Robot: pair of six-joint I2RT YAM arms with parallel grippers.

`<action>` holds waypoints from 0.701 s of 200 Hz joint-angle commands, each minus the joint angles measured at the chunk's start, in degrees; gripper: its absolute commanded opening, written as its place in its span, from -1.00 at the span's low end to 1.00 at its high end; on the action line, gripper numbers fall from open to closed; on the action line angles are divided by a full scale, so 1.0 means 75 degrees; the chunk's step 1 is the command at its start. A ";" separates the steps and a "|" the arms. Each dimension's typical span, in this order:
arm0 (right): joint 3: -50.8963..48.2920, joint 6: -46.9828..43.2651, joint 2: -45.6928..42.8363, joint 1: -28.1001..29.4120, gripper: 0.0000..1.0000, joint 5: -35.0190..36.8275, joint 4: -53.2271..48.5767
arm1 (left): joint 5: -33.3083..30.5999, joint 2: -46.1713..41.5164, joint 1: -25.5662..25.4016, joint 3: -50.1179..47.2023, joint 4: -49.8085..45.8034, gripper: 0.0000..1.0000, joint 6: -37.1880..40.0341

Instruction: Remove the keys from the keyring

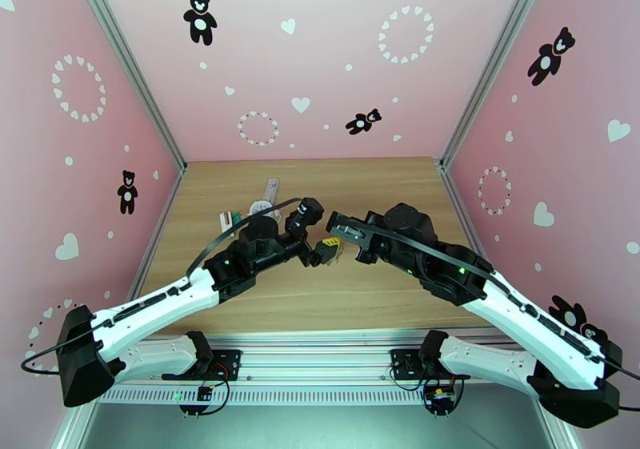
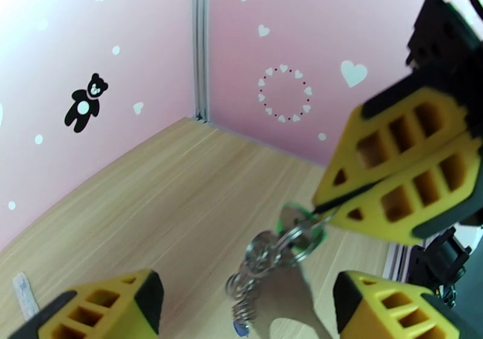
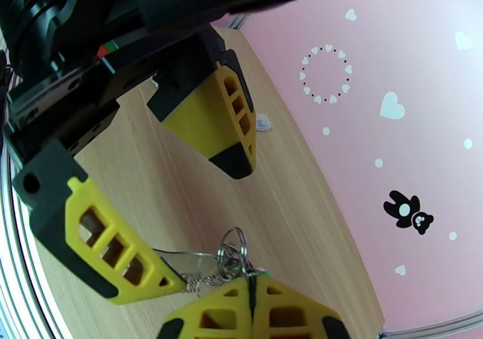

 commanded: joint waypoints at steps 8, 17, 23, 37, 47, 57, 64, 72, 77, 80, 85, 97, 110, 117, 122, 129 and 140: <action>0.0423 0.0326 0.0094 -0.0076 -1.00 -0.0144 -0.0405 | -0.0717 -0.0052 -0.0033 -0.0160 0.0445 0.49 0.0613; 0.0496 0.0397 0.0123 -0.0108 -1.00 -0.0174 -0.0520 | -0.0755 -0.0087 -0.0043 -0.0196 0.0423 0.45 0.0784; 0.0549 0.0461 0.0162 -0.0135 -1.00 -0.0233 -0.0634 | -0.0775 -0.0110 -0.0039 -0.0214 0.0417 0.42 0.0887; 0.0735 0.0635 0.0286 -0.0216 -1.00 -0.0394 -0.0913 | -0.0743 -0.0158 -0.0039 -0.0266 0.0428 0.33 0.1122; 0.0882 0.0754 0.0406 -0.0252 -1.00 -0.0514 -0.1130 | -0.0547 -0.0169 -0.0035 -0.0272 0.0405 0.29 0.1259; 0.1031 0.0896 0.0522 -0.0272 -1.00 -0.0572 -0.1315 | -0.0301 -0.0170 -0.0040 -0.0270 0.0375 0.26 0.1413; 0.1141 0.0955 0.0605 -0.0290 -1.00 -0.0641 -0.1439 | -0.0156 -0.0180 -0.0037 -0.0302 0.0391 0.23 0.1524; 0.1239 0.1014 0.0684 -0.0297 -1.00 -0.0675 -0.1573 | -0.0081 -0.0221 -0.0040 -0.0381 0.0475 0.21 0.1615; 0.1287 0.1068 0.0726 -0.0311 -1.00 -0.0675 -0.1644 | -0.0100 -0.0256 -0.0050 -0.0447 0.0567 0.21 0.1653; 0.1304 0.1089 0.0744 -0.0313 -1.00 -0.0694 -0.1692 | -0.0110 -0.0278 -0.0036 -0.0489 0.0628 0.21 0.1660; 0.1340 0.1131 0.0776 -0.0331 -1.00 -0.0746 -0.1754 | -0.0114 -0.0318 -0.0035 -0.0573 0.0751 0.21 0.1671; 0.1412 0.1215 0.0836 -0.0355 -1.00 -0.0826 -0.1879 | -0.0040 -0.0404 -0.0044 -0.0715 0.1042 0.23 0.1710; 0.1455 0.1300 0.0840 -0.0368 -1.00 -0.0920 -0.1930 | 0.0141 -0.0407 -0.0042 -0.0881 0.1202 0.27 0.1721; 0.1450 0.1333 0.0818 -0.0372 -1.00 -0.0981 -0.1918 | 0.0229 -0.0376 -0.0044 -0.0874 0.1240 0.28 0.1719; 0.1438 0.1350 0.0804 -0.0372 -1.00 -0.1038 -0.1925 | 0.0276 -0.0354 -0.0044 -0.0857 0.1268 0.28 0.1722; 0.1437 0.1364 0.0790 -0.0384 -1.00 -0.1091 -0.1925 | 0.0307 -0.0325 -0.0045 -0.0850 0.1327 0.27 0.1701; 0.1449 0.1409 0.0764 -0.0384 -1.00 -0.1101 -0.1931 | 0.0358 -0.0262 -0.0040 -0.0781 0.1391 0.27 0.1671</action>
